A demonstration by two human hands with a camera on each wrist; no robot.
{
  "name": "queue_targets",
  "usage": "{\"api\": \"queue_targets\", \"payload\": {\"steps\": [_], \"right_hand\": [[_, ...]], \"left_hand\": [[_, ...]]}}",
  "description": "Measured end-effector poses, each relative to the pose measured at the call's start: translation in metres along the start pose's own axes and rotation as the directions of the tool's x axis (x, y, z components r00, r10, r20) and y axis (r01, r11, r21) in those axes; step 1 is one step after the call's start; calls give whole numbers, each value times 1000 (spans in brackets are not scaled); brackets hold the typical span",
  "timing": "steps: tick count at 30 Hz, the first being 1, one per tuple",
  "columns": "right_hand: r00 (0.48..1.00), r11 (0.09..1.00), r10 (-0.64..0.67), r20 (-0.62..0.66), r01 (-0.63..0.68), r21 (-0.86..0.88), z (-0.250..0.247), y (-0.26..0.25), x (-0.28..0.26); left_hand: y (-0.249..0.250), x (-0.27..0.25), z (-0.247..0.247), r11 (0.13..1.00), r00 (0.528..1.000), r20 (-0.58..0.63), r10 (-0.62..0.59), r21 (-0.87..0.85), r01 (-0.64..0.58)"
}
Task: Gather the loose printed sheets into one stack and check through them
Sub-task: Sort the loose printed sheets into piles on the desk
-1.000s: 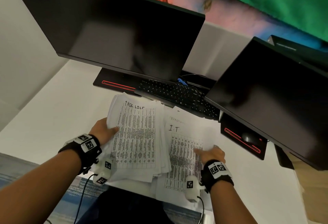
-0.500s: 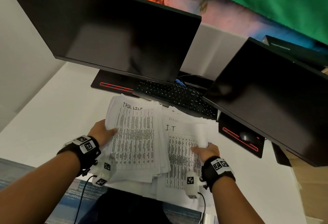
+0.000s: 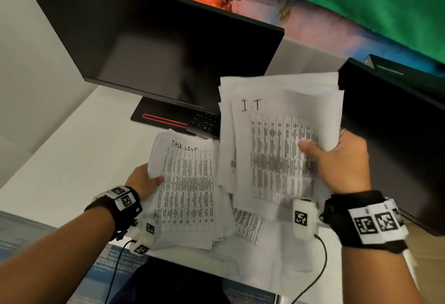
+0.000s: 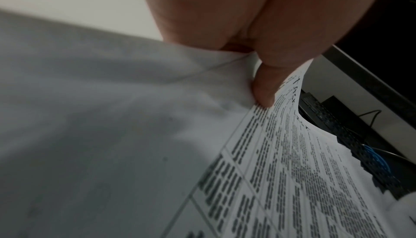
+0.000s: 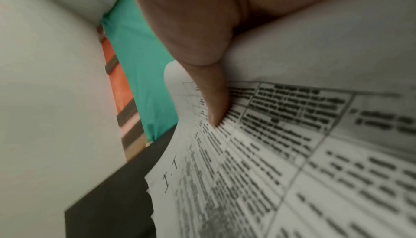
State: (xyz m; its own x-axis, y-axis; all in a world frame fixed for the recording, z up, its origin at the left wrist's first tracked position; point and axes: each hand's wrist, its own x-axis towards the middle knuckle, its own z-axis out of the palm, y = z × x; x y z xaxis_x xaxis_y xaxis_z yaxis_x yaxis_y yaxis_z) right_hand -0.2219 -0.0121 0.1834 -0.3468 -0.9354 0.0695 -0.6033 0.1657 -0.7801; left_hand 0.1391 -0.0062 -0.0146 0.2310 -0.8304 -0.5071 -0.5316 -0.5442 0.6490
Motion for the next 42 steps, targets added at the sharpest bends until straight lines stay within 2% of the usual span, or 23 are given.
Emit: {"api": "queue_targets", "payload": {"steps": [3, 6, 7, 9, 11, 13, 14, 15, 17, 19, 20, 21, 23, 24, 26, 32, 37, 38, 40, 42], "right_hand": [[987, 967, 69, 147, -103, 234, 22, -4, 6], [925, 910, 223, 309, -311, 275, 72, 19, 13], [907, 901, 267, 326, -355, 250, 91, 27, 13], [883, 889, 377, 281, -430, 157, 125, 46, 12], [840, 868, 478, 257, -496, 5, 153, 66, 5], [798, 863, 505, 330, -470, -183, 179, 81, -10], [789, 879, 477, 386, -421, -225, 192, 86, -19], [789, 902, 432, 437, -369, -227, 202, 89, -27], [801, 927, 376, 466, -313, -209, 208, 94, -41], [839, 896, 429, 334, -350, -272, 192, 108, -46], [836, 843, 500, 225, -412, -345, 177, 119, -47], [803, 763, 584, 115, -496, -414, 160, 133, -50], [692, 595, 721, -44, -650, -474, 129, 157, -58], [648, 542, 757, -85, -695, -472, 118, 165, -63], [619, 512, 776, -125, -733, -449, 109, 174, -67], [677, 641, 734, -56, -718, -273, 107, 184, -63], [615, 614, 789, 10, -787, -64, 108, 179, -59], [619, 620, 785, 39, -784, -39, 108, 176, -59], [661, 664, 745, 88, -747, -16, 106, 167, -56], [761, 762, 646, 65, -647, -6, 95, 147, -53]], "left_hand": [[3, -3, -1, 999, 1000, -1, 16, 28, -16], [3, 0, -3, 997, 1000, 14, -23, -70, 24], [2, 3, -5, 990, 998, 31, -60, -123, 63], [-4, 10, -8, 964, 989, 77, -126, -226, 141], [-11, 17, -10, 900, 969, 151, -195, -364, 238], [-9, 18, -7, 875, 963, 180, -198, -410, 257], [-5, 14, -5, 917, 974, 160, -160, -342, 206], [-2, 11, -3, 973, 988, 126, -90, -199, 114], [-1, 11, 4, 993, 998, 45, 50, 106, -55], [-3, 12, 7, 970, 992, 34, 121, 208, -125], [-5, 14, 7, 965, 991, 31, 131, 224, -135], [-5, 14, 7, 964, 991, 30, 134, 228, -137], [-6, 16, 7, 965, 991, 31, 133, 224, -136], [-5, 16, 7, 966, 991, 26, 134, 221, -137], [-5, 15, 6, 968, 991, 22, 133, 213, -135], [-6, 17, 7, 970, 994, 10, 104, 218, -104], [-8, 17, 7, 979, 998, 13, 67, 194, -68], [-8, 17, 7, 979, 998, 11, 66, 192, -67], [-7, 16, 7, 981, 998, 7, 61, 186, -61], [-7, 15, 6, 980, 998, 4, 60, 189, -60]]}}
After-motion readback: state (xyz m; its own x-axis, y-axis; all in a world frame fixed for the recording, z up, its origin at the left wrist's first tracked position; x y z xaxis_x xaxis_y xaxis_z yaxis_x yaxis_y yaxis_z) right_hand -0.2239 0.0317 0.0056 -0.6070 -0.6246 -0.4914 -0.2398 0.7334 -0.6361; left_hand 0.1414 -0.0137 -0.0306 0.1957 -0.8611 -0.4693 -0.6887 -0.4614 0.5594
